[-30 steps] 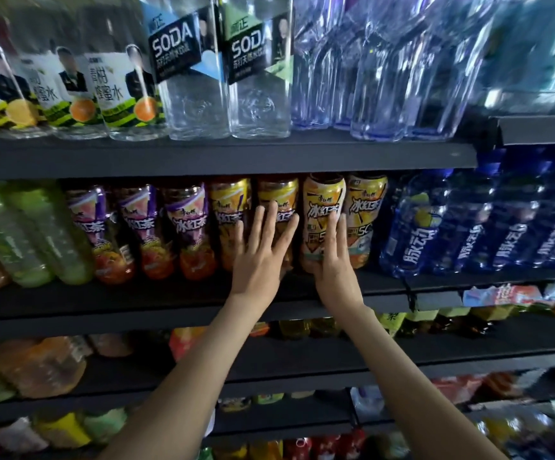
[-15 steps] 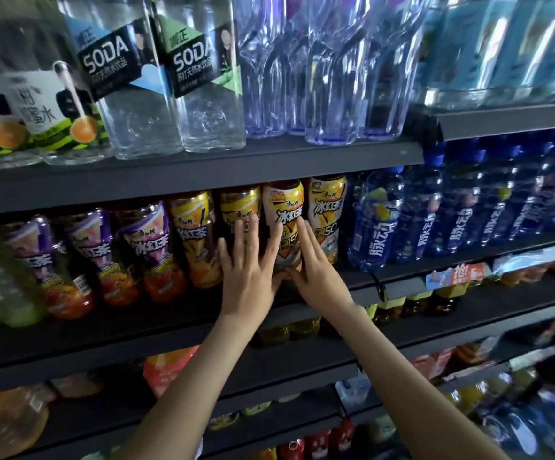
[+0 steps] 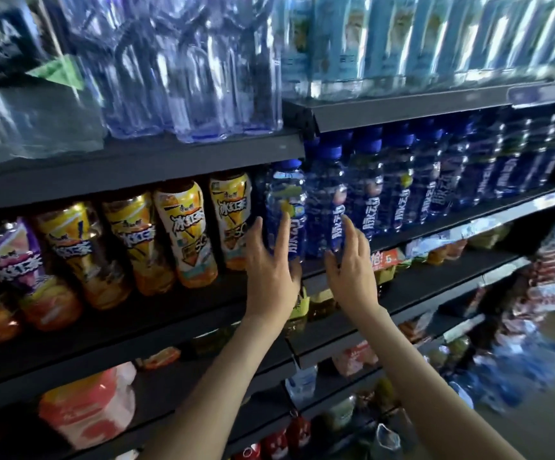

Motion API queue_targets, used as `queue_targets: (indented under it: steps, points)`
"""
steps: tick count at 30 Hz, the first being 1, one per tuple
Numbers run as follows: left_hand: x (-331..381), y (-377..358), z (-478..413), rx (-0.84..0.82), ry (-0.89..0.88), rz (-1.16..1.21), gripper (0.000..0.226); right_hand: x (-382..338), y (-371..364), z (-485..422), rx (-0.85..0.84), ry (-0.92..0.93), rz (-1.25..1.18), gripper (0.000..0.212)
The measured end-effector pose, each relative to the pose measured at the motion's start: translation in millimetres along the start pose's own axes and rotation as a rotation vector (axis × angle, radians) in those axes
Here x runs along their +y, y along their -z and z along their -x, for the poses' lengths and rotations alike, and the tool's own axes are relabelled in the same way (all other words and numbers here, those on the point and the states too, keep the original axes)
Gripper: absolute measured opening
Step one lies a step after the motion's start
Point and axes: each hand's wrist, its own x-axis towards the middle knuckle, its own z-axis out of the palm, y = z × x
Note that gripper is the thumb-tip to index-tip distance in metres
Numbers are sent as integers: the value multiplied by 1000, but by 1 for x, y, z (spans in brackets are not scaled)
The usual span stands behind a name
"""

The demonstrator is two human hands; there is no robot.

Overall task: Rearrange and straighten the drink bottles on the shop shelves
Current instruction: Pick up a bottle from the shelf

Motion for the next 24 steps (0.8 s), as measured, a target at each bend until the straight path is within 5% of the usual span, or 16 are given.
queue_targets:
  steps: [6, 11, 20, 24]
  points:
    - [30, -31, -21, -21, 409, 166, 96, 36, 4, -34, -208, -61, -65, 80]
    - [40, -39, -27, 35, 497, 93, 100, 34, -7, -46, -241, -46, -144, 85]
    - [51, -45, -27, 59, 473, 31, 95, 35, -11, -46, -165, -54, -140, 82]
    - [65, -57, -23, 181, 307, -141, 85, 44, 6, -45, -181, 8, -237, 74]
